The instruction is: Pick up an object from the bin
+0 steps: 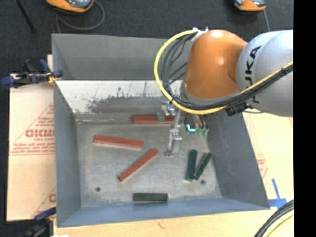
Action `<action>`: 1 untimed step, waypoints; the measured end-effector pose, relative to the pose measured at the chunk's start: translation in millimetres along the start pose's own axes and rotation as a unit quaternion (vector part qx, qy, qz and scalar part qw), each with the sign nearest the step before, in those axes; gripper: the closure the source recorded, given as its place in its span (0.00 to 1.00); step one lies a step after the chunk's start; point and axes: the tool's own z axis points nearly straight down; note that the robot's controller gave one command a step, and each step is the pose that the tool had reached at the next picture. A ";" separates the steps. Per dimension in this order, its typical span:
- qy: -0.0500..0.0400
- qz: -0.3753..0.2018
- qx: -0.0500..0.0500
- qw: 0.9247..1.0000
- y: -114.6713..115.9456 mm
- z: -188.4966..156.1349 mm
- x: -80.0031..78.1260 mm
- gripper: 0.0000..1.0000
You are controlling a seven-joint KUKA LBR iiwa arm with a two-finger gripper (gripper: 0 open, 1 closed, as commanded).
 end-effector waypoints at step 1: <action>0.000 -0.235 0.000 0.972 17.5 79.8 41.8 0.00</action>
Offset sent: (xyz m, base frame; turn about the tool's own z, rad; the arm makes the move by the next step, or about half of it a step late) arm -0.0411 0.0175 -0.0776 -0.4739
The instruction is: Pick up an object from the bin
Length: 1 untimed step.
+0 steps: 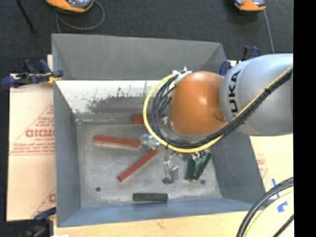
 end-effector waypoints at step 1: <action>-0.005 -0.111 0.002 0.994 -22.8 75.3 -56.0 0.00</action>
Offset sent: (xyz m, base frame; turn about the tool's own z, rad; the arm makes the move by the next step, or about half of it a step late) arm 0.0578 0.0054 -0.0767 -0.2238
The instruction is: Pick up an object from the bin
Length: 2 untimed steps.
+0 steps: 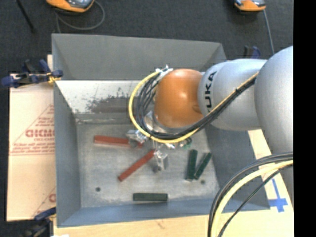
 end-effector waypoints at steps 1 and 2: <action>-0.004 0.003 0.001 1.000 -0.8 -3.7 -2.5 1.00; -0.002 -0.068 0.002 0.998 34.9 -156.5 -8.8 1.00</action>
Offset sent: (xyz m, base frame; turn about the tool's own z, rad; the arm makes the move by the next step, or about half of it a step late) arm 0.0000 0.0000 0.0000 0.0000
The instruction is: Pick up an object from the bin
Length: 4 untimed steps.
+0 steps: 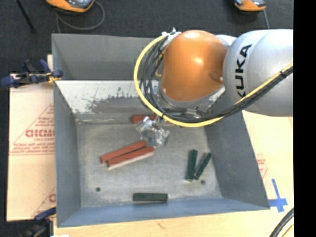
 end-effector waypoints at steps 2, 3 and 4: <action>0.003 0.003 -0.003 1.000 0.8 5.1 1.1 1.00; 0.003 0.004 -0.004 1.000 0.8 5.0 1.1 0.00; 0.003 -0.046 -0.005 0.999 5.6 160.8 -47.8 0.00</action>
Offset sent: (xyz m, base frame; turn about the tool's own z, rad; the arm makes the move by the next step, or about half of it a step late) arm 0.0000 0.0000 0.0000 0.0000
